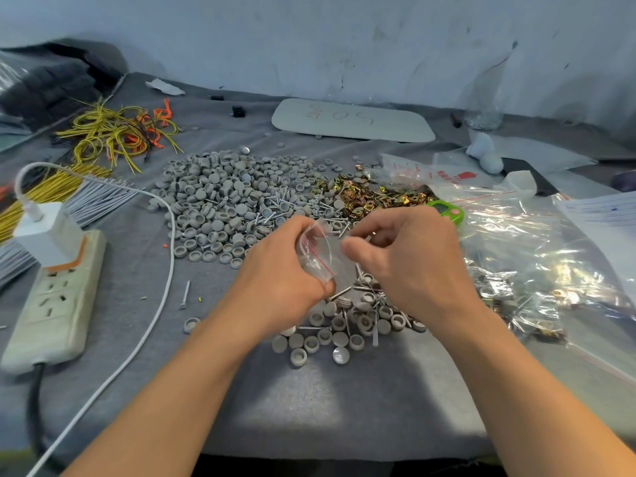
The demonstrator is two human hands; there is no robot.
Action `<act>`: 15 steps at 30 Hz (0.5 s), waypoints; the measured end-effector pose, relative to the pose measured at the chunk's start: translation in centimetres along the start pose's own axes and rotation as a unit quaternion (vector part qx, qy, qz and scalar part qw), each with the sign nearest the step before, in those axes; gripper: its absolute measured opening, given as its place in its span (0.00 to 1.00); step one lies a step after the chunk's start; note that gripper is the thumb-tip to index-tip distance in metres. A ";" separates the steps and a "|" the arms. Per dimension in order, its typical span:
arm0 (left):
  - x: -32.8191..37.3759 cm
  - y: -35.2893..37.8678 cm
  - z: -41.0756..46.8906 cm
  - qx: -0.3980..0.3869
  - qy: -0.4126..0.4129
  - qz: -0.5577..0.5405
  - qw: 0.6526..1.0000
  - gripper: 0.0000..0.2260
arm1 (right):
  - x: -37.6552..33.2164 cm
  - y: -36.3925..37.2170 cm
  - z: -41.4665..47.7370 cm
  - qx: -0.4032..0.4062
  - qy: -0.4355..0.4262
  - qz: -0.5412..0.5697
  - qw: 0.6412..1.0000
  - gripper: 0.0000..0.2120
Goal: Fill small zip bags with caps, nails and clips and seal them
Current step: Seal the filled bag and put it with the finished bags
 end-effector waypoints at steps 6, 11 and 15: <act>-0.1 -0.3 0.4 0.006 -0.019 -0.033 0.999 0.28 | 0.1 -0.2 0.3 0.009 0.037 0.072 0.997 0.06; 0.3 -0.2 0.2 -0.012 -0.010 -0.034 0.999 0.27 | -0.5 0.7 0.4 -0.028 0.041 0.091 0.995 0.06; 0.9 -0.3 0.0 -0.015 -0.002 -0.045 0.999 0.25 | -0.6 1.3 0.4 -0.045 0.038 0.063 0.996 0.06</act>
Point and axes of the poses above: each hand's wrist, its own z-axis towards the middle knuckle, its own y-axis out of the palm, x = y × z, the point moved 1 cm from there along z, towards the middle knuckle, and after that the axes turned 10 degrees about z, right-handed, at the moved point
